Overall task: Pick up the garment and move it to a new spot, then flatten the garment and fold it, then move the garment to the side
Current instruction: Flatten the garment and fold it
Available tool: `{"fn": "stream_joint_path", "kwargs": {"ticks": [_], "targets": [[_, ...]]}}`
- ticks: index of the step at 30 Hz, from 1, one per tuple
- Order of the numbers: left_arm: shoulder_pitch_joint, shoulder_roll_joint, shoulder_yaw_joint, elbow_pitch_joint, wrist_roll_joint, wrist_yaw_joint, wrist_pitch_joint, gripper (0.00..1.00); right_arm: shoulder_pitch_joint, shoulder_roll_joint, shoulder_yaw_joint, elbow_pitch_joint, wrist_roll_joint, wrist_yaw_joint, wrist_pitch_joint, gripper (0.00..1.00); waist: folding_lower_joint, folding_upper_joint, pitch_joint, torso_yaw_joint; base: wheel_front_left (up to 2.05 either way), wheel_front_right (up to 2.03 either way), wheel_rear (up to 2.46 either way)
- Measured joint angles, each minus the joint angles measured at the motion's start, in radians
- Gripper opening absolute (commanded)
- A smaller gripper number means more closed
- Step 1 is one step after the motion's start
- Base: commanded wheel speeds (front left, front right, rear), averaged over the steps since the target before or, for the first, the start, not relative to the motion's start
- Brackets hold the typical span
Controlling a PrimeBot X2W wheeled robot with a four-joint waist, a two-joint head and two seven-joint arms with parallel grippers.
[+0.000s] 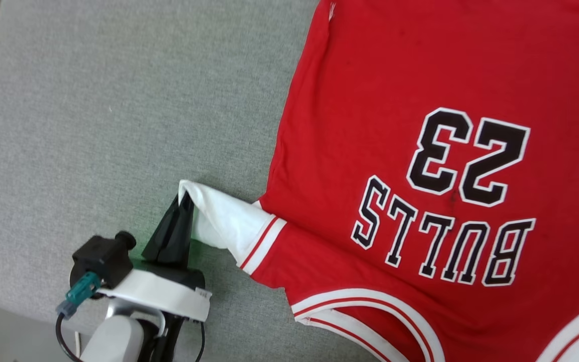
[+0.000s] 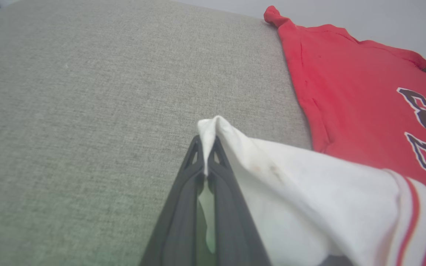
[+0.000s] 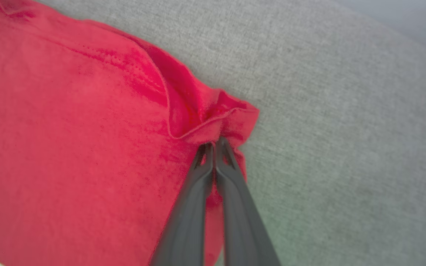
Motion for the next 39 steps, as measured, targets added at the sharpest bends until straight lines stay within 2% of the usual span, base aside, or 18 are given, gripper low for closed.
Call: {"fn": "stream_joint_path", "kwargs": {"ticks": [6, 11, 17, 22, 26, 30, 34, 39], "targets": [[0.055, -0.002, 0.026, 0.019, 0.011, -0.004, 0.000, 0.00, 0.064, -0.065, 0.100, -0.065, 0.083, 0.000, -0.112, 0.00, 0.0000, 0.0000, -0.092, -0.025, 0.00, 0.00, 0.00], [0.114, 0.014, 0.037, 0.020, 0.018, 0.011, 0.000, 0.00, 0.200, -0.169, 0.170, -0.174, 0.165, 0.000, -0.166, 0.00, -0.0001, 0.0000, -0.184, -0.055, 0.00, 0.00, 0.00], [0.180, 0.035, 0.052, 0.010, 0.017, 0.039, 0.014, 0.00, 0.415, -0.266, 0.159, -0.288, 0.247, 0.000, -0.232, 0.00, -0.0001, 0.0000, -0.284, -0.106, 0.00, 0.00, 0.00], [0.233, 0.049, 0.064, -0.001, 0.016, 0.059, 0.024, 0.00, 0.626, -0.301, 0.110, -0.354, 0.279, 0.000, -0.264, 0.00, -0.0002, 0.0001, -0.347, -0.164, 0.00, 0.00, 0.00], [0.261, 0.059, 0.064, -0.004, 0.015, 0.067, 0.031, 0.00, 0.808, -0.297, 0.046, -0.388, 0.298, 0.000, -0.294, 0.00, -0.0002, 0.0000, -0.384, -0.207, 0.00, 0.00, 0.00], [0.279, 0.063, 0.064, -0.008, 0.014, 0.073, 0.036, 0.00, 0.993, -0.256, -0.026, -0.418, 0.308, 0.000, -0.309, 0.00, -0.0002, 0.0001, -0.415, -0.233, 0.00, 0.00, 0.00], [0.284, 0.066, 0.063, -0.010, 0.009, 0.073, 0.037, 0.00, 1.148, -0.199, -0.084, -0.428, 0.302, 0.000, -0.312, 0.00, -0.0002, 0.0000, -0.428, -0.249, 0.00, 0.00, 0.00], [0.283, 0.068, 0.058, -0.007, 0.008, 0.073, 0.039, 0.00, 1.284, -0.095, -0.129, -0.402, 0.292, 0.000, -0.317, 0.00, -0.0001, 0.0000, -0.425, -0.246, 0.00, 0.00, 0.00]]}}
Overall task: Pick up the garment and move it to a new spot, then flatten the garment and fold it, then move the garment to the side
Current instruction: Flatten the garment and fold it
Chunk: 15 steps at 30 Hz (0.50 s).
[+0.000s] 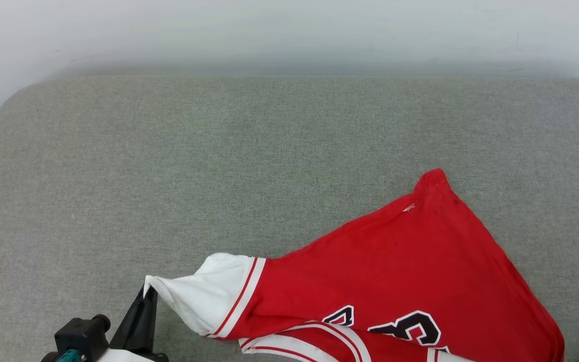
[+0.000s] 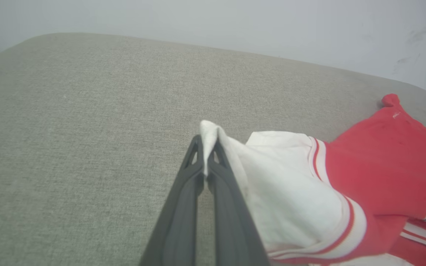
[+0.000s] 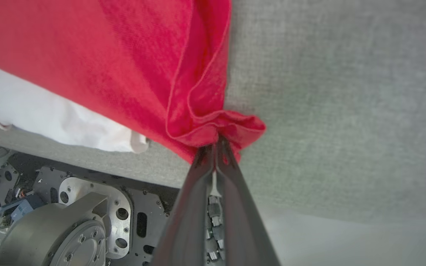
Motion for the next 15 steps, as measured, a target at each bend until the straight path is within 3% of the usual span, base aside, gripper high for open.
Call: {"fn": "stream_joint_path", "kwargs": {"ticks": [4, 5, 6, 7, 15], "targets": [[0.000, 0.005, 0.000, 0.004, 0.000, 0.007, 0.000, 0.00, 0.016, 0.041, -0.022, 0.016, -0.032, 0.000, -0.032, 0.00, 0.0001, 0.0000, 0.003, -0.006, 0.00, 0.00, 0.00], [0.000, 0.005, 0.000, 0.004, 0.000, 0.007, 0.000, 0.00, 0.014, 0.049, -0.032, 0.015, -0.038, 0.001, -0.048, 0.25, 0.0000, 0.0000, 0.002, -0.008, 0.00, 0.00, 0.00], [0.000, 0.006, 0.000, 0.005, 0.000, 0.007, 0.000, 0.00, 0.011, 0.056, -0.040, 0.014, -0.043, 0.001, -0.058, 0.95, 0.0000, 0.0000, 0.000, -0.011, 0.00, 0.00, 0.00], [0.000, 0.007, 0.000, 0.005, 0.000, 0.007, 0.000, 0.00, 0.008, 0.059, -0.045, 0.009, -0.051, 0.001, -0.065, 1.00, 0.0001, 0.0000, -0.002, -0.013, 0.00, 0.00, 0.00], [0.000, 0.008, -0.011, -0.005, 0.002, 0.012, 0.001, 0.00, -0.098, 0.032, -0.163, -0.135, -0.074, 0.000, -0.124, 1.00, 0.0001, 0.0000, -0.009, -0.015, 0.00, 0.00, 0.00]]}}
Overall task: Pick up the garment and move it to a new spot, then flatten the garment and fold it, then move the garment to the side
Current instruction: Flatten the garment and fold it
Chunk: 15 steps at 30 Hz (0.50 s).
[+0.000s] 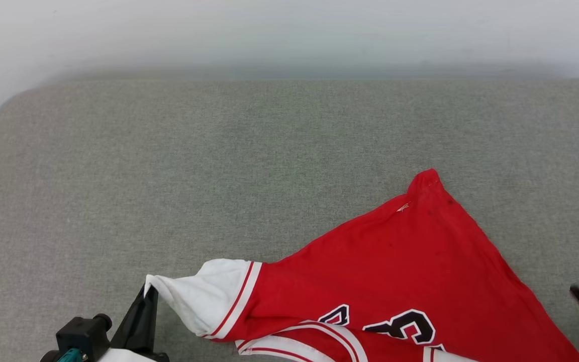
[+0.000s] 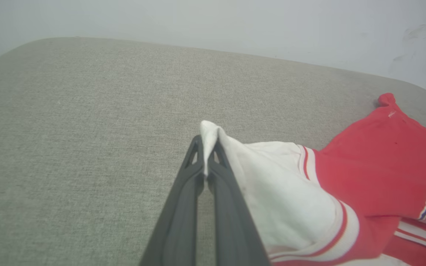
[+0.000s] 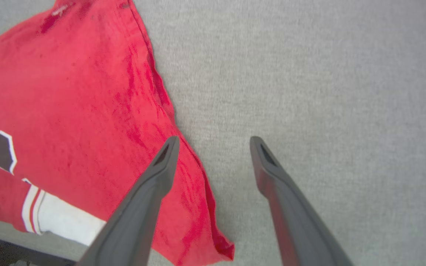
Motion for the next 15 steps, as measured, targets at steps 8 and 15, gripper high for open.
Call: {"fn": "stream_joint_path", "kwargs": {"ticks": [8, 15], "targets": [[-0.042, 0.001, -0.021, -0.027, 0.016, 0.000, 0.005, 0.00, -0.233, -0.074, 0.047, -0.127, -0.017, 0.000, 0.094, 1.00, 0.0001, 0.0000, 0.040, 0.031, 0.00, 0.00, 0.00], [-0.098, -0.008, -0.051, -0.034, 0.028, -0.011, 0.005, 0.00, -0.504, -0.095, 0.245, -0.063, -0.033, 0.000, 0.277, 1.00, 0.0002, 0.0000, 0.089, 0.076, 0.00, 0.00, 0.00]]}}
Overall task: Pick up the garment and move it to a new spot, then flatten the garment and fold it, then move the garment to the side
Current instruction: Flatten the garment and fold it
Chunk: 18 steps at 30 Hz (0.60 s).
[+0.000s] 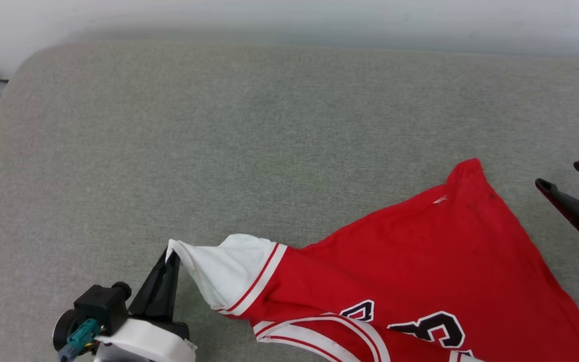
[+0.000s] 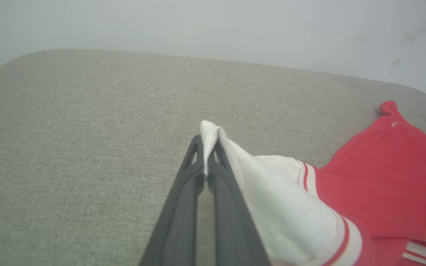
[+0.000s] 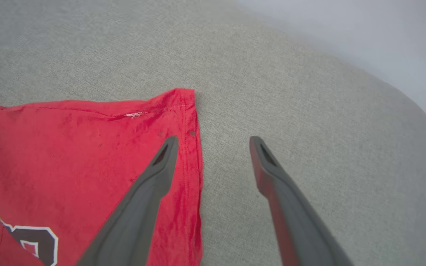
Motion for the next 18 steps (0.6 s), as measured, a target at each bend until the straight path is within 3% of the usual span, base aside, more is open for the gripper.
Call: {"fn": "stream_joint_path", "kwargs": {"ticks": [8, 18], "targets": [[-0.057, -0.021, -0.031, -0.001, 0.014, -0.016, -0.010, 0.00, -0.233, 0.033, 0.184, 0.205, -0.037, 0.000, 0.131, 1.00, 0.0000, 0.0000, 0.065, 0.054, 0.00, 0.00, 0.00], [-0.128, -0.050, -0.057, 0.026, 0.021, -0.037, -0.025, 0.00, -0.361, 0.090, 0.349, 0.490, -0.064, 0.000, 0.075, 1.00, -0.0001, 0.0000, 0.161, 0.125, 0.00, 0.00, 0.00]]}}
